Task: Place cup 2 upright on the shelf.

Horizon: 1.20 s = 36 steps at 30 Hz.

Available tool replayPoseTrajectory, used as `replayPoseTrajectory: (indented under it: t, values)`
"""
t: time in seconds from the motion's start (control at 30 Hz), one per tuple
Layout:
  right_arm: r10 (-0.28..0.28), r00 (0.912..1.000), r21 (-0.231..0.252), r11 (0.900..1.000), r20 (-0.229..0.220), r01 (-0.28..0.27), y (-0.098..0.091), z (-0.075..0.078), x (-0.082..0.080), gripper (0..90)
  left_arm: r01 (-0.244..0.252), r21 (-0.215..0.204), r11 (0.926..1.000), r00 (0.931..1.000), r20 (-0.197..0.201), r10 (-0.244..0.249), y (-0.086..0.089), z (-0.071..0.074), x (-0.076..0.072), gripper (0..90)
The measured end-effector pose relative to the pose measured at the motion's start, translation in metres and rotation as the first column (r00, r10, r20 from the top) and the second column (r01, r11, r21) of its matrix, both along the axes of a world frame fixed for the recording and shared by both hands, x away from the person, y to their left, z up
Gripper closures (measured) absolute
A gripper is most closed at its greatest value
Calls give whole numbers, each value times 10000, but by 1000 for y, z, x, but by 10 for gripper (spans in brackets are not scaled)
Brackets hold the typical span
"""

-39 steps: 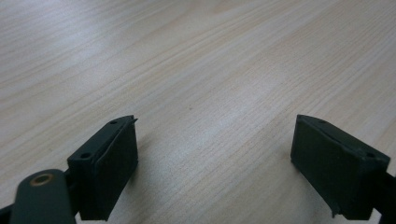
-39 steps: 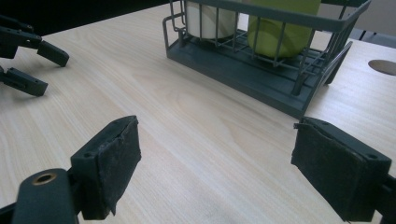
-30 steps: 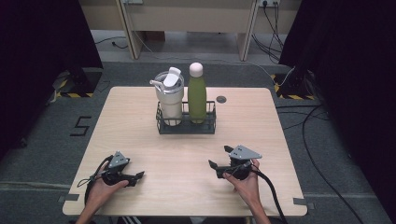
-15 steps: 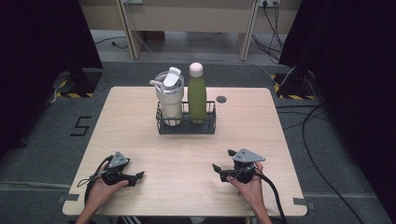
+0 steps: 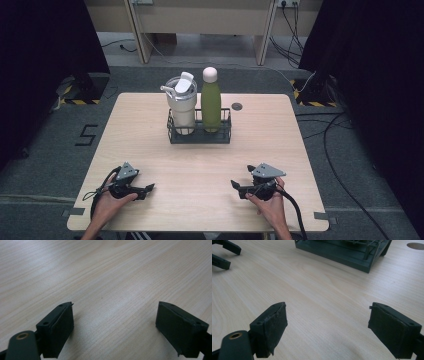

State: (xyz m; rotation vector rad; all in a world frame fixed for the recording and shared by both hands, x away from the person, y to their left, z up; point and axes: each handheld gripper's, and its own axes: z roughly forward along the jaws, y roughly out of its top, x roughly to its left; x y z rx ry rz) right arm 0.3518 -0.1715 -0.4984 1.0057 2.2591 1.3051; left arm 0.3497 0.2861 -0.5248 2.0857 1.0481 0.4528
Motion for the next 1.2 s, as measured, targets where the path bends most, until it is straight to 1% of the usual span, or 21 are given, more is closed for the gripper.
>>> replayPoseTrajectory:
  t: [0.17, 0.3, 0.33, 0.53, 0.77, 0.87, 0.93, 1.03, 1.13, 1.2]
  values:
    - [-60, 10000, -123, 9999, -80, 59, -1, -2, -2, 151, -2, -5, 10000, 10000, 1, 2, 0, 0, 0, 143]
    - [-141, 9995, -252, 9996, -287, 134, -1, -4, -4, 151, -5, -10, 10000, 10000, 3, 5, 0, 0, 0, 143]
    - [-125, 9996, -313, 9994, -269, 117, -2, -4, -4, 151, -4, -6, 10000, 10000, 3, 4, 0, 0, 0, 142]
    - [-175, 9986, -558, 9983, -498, 147, -2, -7, -7, 151, -1, -4, 10000, 10000, 0, 1, 0, 0, 0, 142]
    - [-81, 9975, -795, 9968, -696, 25, -3, -10, -10, 151, -3, -6, 10000, 10000, -1, 3, 0, 0, 0, 143]
    - [-142, 9965, -835, 9965, -821, 73, -3, -11, -12, 152, -2, -6, 10000, 10000, 1, 2, 0, 0, 0, 142]
    - [-143, 9966, -869, 9962, -808, 73, -4, -11, -12, 152, -2, -2, 10000, 10000, 2, 2, 0, 0, 0, 142]
    - [-164, 9956, -898, 9959, -922, 81, -4, -12, -13, 152, 0, -4, 10000, 10000, 0, 0, 0, 0, 0, 142]
    - [-152, 9943, -1079, 9942, -1056, 38, -4, -14, -14, 152, -3, -4, 10000, 10000, 2, 3, 0, 0, 0, 143]
    - [-226, 9921, -1193, 9928, -1236, 77, -3, -16, -14, 152, -6, -4, 10000, 10000, 12, 6, 0, 0, 0, 143]
